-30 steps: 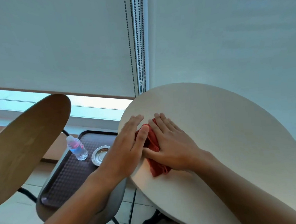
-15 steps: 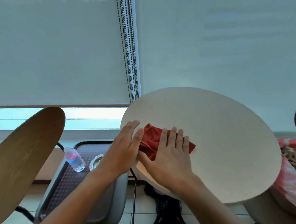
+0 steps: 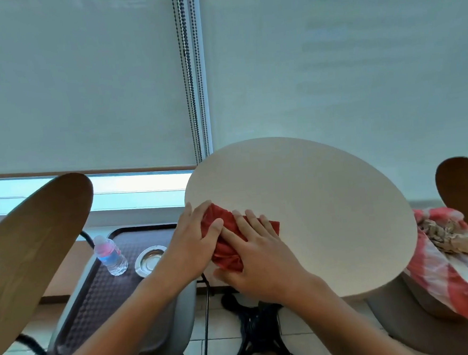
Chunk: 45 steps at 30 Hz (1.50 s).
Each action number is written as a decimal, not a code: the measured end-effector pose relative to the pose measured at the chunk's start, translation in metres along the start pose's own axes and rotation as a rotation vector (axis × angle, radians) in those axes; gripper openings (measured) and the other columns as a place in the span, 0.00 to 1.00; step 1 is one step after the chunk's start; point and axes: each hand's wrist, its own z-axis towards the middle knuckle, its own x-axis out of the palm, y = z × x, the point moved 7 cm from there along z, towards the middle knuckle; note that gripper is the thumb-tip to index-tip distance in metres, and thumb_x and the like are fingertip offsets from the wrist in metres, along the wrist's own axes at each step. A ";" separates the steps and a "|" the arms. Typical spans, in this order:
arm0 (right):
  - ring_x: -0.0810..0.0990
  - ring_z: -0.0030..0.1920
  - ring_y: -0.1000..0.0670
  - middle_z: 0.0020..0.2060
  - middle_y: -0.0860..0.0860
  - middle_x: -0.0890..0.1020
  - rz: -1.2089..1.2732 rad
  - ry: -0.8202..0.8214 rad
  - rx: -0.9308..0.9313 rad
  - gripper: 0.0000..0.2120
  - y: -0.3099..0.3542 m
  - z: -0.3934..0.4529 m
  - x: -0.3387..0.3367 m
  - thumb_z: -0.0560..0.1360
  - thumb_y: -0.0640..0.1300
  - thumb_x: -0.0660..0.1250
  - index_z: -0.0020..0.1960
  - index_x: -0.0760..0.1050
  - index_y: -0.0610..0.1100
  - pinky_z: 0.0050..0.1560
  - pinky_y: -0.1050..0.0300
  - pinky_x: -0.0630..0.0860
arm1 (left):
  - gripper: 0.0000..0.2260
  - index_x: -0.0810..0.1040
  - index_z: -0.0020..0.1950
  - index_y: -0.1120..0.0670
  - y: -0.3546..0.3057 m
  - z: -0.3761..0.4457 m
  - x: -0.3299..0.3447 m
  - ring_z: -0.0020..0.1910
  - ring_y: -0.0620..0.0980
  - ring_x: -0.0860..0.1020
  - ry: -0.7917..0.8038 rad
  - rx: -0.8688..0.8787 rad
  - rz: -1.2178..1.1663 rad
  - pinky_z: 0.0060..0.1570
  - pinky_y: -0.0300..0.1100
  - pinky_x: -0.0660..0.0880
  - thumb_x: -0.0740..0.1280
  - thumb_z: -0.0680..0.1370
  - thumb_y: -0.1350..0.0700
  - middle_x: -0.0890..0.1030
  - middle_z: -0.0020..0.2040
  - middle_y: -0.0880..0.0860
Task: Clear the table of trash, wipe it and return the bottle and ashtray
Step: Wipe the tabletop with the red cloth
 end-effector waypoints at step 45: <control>0.69 0.67 0.38 0.74 0.41 0.64 0.090 0.457 -0.403 0.40 0.148 0.053 0.238 0.73 0.65 0.55 0.80 0.58 0.47 0.68 0.43 0.65 | 0.15 0.77 0.68 0.47 0.285 -0.100 -0.028 0.66 0.50 0.73 -0.061 -0.638 -0.179 0.66 0.49 0.74 0.63 0.82 0.58 0.75 0.69 0.48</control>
